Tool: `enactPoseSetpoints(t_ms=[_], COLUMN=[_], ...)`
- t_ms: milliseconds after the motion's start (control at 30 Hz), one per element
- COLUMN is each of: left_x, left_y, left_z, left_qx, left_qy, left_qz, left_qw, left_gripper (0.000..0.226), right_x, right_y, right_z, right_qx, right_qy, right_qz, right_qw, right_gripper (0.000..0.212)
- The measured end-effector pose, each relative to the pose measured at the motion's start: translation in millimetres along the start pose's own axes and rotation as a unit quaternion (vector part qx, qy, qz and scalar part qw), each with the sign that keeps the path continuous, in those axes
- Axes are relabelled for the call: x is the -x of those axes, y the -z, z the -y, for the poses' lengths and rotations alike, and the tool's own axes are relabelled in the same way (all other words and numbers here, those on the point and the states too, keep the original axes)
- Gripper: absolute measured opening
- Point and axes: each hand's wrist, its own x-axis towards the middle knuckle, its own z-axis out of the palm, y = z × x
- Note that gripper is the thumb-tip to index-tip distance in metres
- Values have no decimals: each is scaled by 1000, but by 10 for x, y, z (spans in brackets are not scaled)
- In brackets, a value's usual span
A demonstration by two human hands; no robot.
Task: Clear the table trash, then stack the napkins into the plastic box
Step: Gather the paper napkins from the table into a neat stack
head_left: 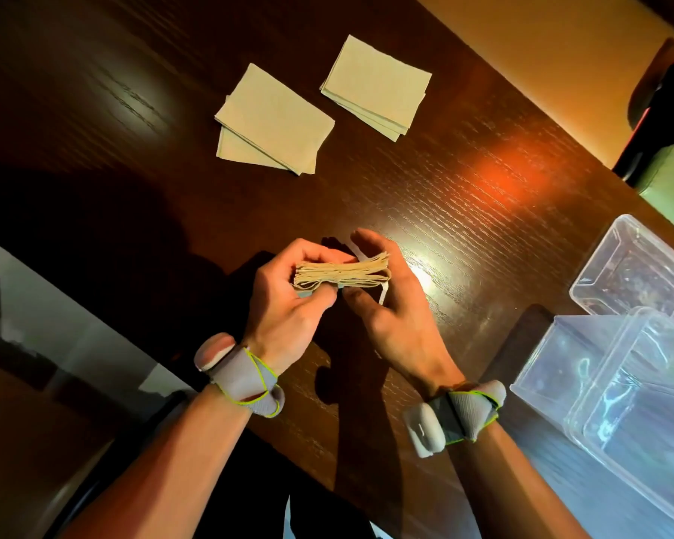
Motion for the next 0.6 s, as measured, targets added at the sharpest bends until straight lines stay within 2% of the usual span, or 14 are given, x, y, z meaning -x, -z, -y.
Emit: enactPoseSetpoints(t_ms=[300, 500, 600], left_x=[1, 22, 59], left_y=[3, -24, -16], left_z=[68, 24, -27], left_qx=[-25, 8, 25], left_qy=[-14, -19, -25], left_qz=[23, 46, 34], left_qw=[999, 999, 999], left_gripper=[32, 43, 44], right_x=[65, 44, 35], right_y=[36, 65, 76], right_z=[-40, -25, -36], right_qx=[-60, -65, -69], right_qy=[30, 55, 65], right_qz=[-8, -4, -5], right_qw=[998, 996, 995], right_gripper=[52, 55, 54])
